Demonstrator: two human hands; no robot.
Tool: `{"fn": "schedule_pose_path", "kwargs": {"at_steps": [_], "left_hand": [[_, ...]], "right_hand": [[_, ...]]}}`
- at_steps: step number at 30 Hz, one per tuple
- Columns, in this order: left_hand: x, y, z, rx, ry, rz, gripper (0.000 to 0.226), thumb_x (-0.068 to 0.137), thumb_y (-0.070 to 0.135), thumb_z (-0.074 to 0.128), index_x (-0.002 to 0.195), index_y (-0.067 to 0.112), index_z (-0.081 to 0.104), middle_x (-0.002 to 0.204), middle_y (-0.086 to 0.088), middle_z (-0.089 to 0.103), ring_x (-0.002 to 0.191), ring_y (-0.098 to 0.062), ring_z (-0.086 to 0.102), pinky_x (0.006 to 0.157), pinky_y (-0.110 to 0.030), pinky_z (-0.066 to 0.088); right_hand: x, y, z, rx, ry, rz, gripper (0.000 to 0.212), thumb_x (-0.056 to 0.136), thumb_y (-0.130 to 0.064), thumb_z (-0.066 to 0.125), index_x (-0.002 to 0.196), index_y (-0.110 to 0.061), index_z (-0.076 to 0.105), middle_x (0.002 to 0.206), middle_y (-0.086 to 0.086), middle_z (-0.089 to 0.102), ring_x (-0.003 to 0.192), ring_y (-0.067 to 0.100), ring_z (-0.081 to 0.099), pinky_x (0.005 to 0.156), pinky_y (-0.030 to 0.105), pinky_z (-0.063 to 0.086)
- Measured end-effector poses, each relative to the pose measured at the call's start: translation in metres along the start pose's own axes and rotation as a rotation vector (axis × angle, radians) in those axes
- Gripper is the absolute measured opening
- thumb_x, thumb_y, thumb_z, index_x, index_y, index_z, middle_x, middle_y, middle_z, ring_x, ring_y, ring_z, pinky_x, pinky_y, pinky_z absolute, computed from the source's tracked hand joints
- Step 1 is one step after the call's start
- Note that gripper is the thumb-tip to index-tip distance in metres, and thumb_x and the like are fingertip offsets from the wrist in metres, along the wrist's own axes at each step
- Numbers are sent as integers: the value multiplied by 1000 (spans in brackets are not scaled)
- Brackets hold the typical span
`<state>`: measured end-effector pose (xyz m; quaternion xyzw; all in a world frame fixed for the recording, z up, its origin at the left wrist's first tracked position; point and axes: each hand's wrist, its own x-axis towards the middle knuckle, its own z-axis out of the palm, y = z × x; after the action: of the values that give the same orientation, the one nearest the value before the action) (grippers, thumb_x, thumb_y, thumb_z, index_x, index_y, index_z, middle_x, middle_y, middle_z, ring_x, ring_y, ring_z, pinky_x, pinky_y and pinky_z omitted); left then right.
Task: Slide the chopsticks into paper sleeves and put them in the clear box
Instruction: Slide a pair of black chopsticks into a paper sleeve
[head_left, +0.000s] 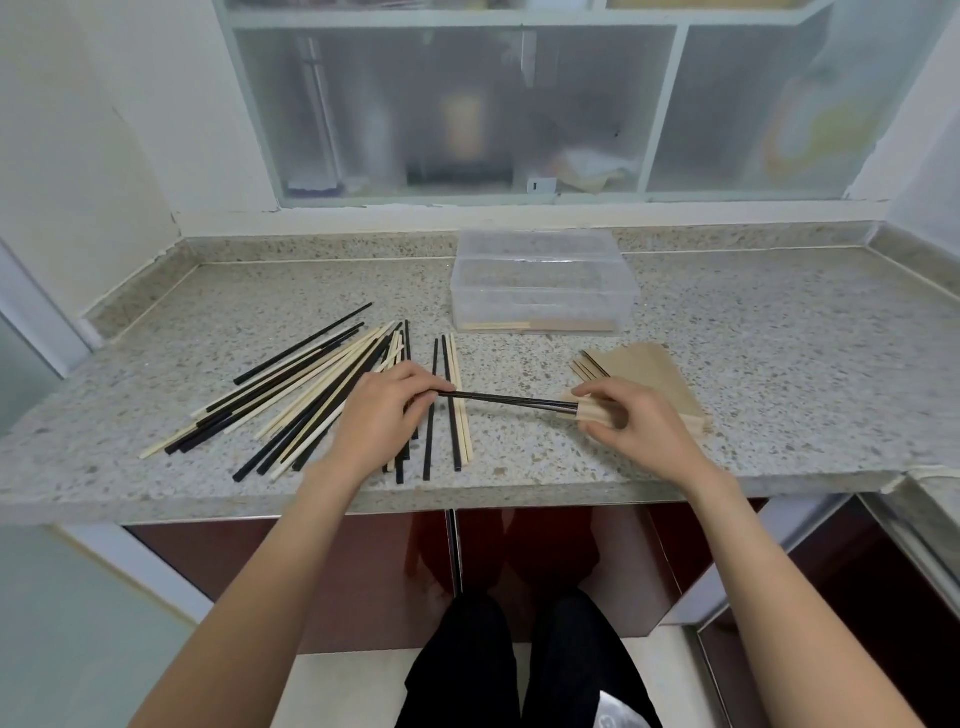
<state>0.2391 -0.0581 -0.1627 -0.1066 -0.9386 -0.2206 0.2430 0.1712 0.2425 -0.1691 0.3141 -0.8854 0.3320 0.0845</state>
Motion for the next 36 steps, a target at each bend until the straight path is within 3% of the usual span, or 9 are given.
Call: {"fn": "schedule_pose_path", "kwargs": {"at_steps": [6,11,13,15,18,22,27,32,36], "left_hand": [[17,29,12,16,-25,132,22,88,15,63,105,27,71,97,6,68,90,-15,62,80,-36,49],[22,44,27,-27,41,2,27,92,34,56,119,33,62,119,11,63,115,-10,53,107,-42,28],[19,46,28,-262,136,-209,38,94,38,52,131,32,50,136,11,50,127,-7,40,111,-36,24],[19,57,27,-702,117,-467,45,97,34,47,141,28,38,146,11,37,134,-3,32,108,-25,24],[16,69,33,-913,35,-557,49,100,31,39,147,26,28,150,11,30,132,1,27,103,-19,21],[11,70,46,-793,-34,-449,55,99,35,40,149,30,18,154,15,20,136,3,17,108,-21,16],[30,46,41,-503,-65,-312,52,99,40,36,147,25,25,148,9,37,136,-9,33,113,-36,25],[91,-1,34,-116,25,-169,38,99,28,42,135,18,46,139,-2,49,129,-20,42,107,-38,33],[124,-38,48,40,-101,-168,45,98,22,44,142,17,37,148,-4,36,136,-22,30,111,-37,24]], "right_hand": [[6,-13,9,50,-19,-41,35,79,-19,76,113,-22,66,105,-8,68,95,6,61,85,23,49],[5,-15,9,105,24,-17,33,80,-18,75,112,-23,66,104,-11,67,96,4,61,84,19,48],[1,-11,10,130,54,12,33,81,-18,74,112,-22,66,107,-13,66,99,2,61,88,19,49],[-2,-7,10,139,82,42,33,81,-19,74,113,-21,66,109,-12,66,102,3,61,91,22,49],[-4,-7,13,151,103,53,32,81,-17,74,112,-20,66,108,-11,67,100,5,62,89,20,48],[-7,-7,15,144,113,59,31,82,-17,73,112,-19,67,107,-11,66,99,4,62,88,13,46],[5,1,5,80,130,40,32,83,-18,71,114,-19,66,104,-10,66,94,6,63,91,28,50],[66,9,-22,-200,232,-12,25,93,-25,57,117,-24,61,107,-6,66,96,12,60,101,36,32],[136,21,-39,-450,177,34,21,90,-20,54,108,-24,63,97,1,63,96,23,57,93,38,29]]}}
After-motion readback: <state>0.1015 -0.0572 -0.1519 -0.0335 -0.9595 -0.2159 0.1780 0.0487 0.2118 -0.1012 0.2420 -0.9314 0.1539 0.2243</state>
